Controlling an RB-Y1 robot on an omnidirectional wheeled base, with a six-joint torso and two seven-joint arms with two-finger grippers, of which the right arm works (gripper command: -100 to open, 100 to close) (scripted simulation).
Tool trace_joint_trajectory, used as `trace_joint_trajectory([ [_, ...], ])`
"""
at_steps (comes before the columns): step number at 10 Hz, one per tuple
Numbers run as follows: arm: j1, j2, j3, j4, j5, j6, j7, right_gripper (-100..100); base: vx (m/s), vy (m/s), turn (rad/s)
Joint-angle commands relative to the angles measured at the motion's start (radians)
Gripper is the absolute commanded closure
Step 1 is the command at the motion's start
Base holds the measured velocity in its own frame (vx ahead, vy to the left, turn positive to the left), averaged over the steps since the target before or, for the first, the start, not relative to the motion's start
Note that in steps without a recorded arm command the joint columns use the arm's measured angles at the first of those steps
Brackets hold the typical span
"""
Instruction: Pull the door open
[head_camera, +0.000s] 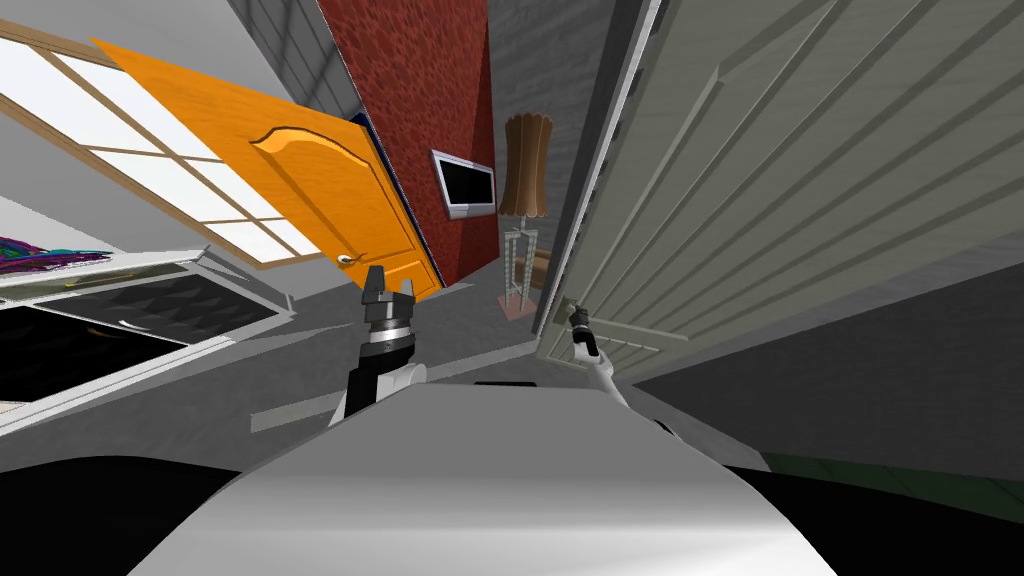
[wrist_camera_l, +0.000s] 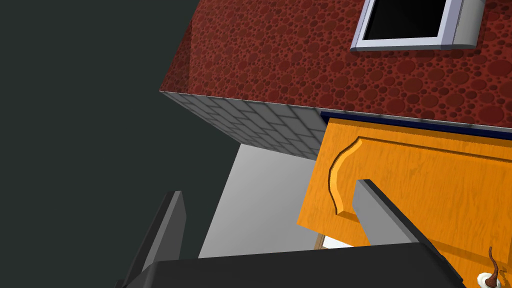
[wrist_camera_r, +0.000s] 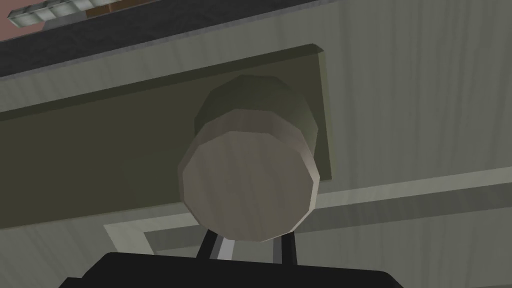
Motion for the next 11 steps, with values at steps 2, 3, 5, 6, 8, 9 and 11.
trace_joint_trajectory([
  [2,-0.015,0.004,0.032,0.001,-0.075,-0.013,-0.076,100,-0.071,-0.036,0.116],
  [3,-0.015,0.004,0.032,0.001,-0.078,-0.013,-0.094,100,-0.065,-0.025,0.046],
  [5,-0.020,-0.001,0.039,0.008,-0.115,-0.014,-0.136,100,-0.057,-0.019,0.048],
  [6,-0.020,-0.001,0.039,0.008,-0.115,-0.014,-0.136,100,-0.019,0.000,0.036],
  [8,-0.025,-0.005,0.047,0.016,-0.152,-0.015,-0.177,100,-0.042,-0.012,0.057],
  [9,-0.029,-0.009,0.054,0.023,-0.188,-0.017,-0.219,100,-0.052,-0.018,0.082],
  [11,-0.021,-0.005,0.044,0.033,-0.235,-0.005,-0.265,-100,-0.089,-0.046,0.055],
])
